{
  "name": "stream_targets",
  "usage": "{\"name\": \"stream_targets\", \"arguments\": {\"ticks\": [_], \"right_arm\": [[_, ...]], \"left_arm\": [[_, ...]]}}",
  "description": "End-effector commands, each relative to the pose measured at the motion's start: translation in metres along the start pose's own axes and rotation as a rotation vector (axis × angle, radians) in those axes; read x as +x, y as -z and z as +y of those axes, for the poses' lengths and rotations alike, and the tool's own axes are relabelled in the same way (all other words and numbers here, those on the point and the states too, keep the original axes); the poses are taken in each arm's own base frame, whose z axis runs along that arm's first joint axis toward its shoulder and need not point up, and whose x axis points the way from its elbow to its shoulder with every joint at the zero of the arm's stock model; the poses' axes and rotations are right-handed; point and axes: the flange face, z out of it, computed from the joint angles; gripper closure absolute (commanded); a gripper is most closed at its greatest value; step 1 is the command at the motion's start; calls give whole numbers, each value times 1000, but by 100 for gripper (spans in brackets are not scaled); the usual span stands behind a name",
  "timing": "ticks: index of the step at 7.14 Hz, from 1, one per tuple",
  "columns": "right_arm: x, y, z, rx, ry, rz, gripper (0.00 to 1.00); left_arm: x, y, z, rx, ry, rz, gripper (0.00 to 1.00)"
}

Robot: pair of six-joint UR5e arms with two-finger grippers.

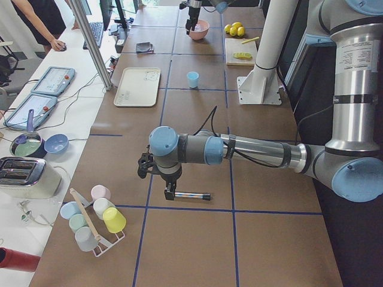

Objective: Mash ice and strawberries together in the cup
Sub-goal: 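Move the right gripper back over the pink bowl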

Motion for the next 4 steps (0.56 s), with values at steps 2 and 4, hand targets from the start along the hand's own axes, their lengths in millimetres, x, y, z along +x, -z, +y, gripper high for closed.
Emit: {"name": "stream_targets", "arguments": {"ticks": [2,4], "right_arm": [[83,-26,-35,-16,-196,80,2],[84,-25,-33,-18,-212,76,1]], "left_arm": [[14,9,10,16,-10,48,0],[15,10,10,19,-13,47,0]]}}
